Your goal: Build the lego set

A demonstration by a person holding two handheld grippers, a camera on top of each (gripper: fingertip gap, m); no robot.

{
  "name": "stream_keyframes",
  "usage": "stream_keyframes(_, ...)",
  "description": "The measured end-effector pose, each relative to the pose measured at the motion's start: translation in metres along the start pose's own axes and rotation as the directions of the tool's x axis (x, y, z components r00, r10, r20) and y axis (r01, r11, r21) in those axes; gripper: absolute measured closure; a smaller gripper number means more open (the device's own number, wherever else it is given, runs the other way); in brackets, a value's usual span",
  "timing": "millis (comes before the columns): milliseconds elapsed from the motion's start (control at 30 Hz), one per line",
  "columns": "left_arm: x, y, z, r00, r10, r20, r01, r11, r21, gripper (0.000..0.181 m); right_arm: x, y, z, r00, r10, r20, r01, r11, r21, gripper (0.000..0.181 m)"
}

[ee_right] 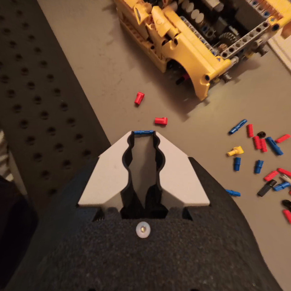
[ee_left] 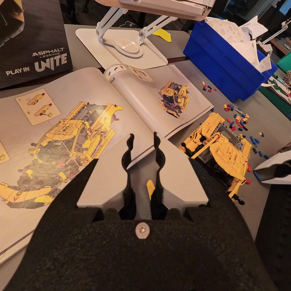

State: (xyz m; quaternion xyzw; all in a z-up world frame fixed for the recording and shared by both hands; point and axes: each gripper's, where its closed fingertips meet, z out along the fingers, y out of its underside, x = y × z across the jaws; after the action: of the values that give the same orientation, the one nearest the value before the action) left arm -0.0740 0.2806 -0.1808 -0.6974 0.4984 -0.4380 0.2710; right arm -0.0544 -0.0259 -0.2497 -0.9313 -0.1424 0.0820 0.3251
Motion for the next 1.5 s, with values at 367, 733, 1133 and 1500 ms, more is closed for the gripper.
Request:
stream_keyframes(367, 0.003, -0.002, -0.002, 1.0, 0.004, -0.007, -0.004, 1.0, 0.008, 0.156, 0.086, -0.009, -0.022, 0.951, 0.166, -0.262, -0.149, 0.985, 0.083, 0.152)
stream_keyframes(733, 0.001, -0.001, -0.001, 1.0, 0.003, -0.005, -0.003, 1.0, 0.002, 0.156, 0.157, 0.011, -0.026, 0.825, 0.381, -0.418, -0.34, 0.925, 0.173, 0.154)
stream_keyframes(1133, 0.002, -0.001, -0.002, 1.0, 0.004, -0.008, -0.004, 1.0, 0.004, 0.156, 0.145, 0.001, -0.031, 0.873, 0.272, -0.404, -0.26, 0.962, 0.085, 0.178)
stream_keyframes(1500, 0.006, -0.002, -0.001, 1.0, 0.012, -0.013, -0.012, 1.0, 0.004, 0.156, 0.021, 0.006, -0.013, 0.985, 0.172, 0.008, -0.172, 0.985, 0.014, 0.178)
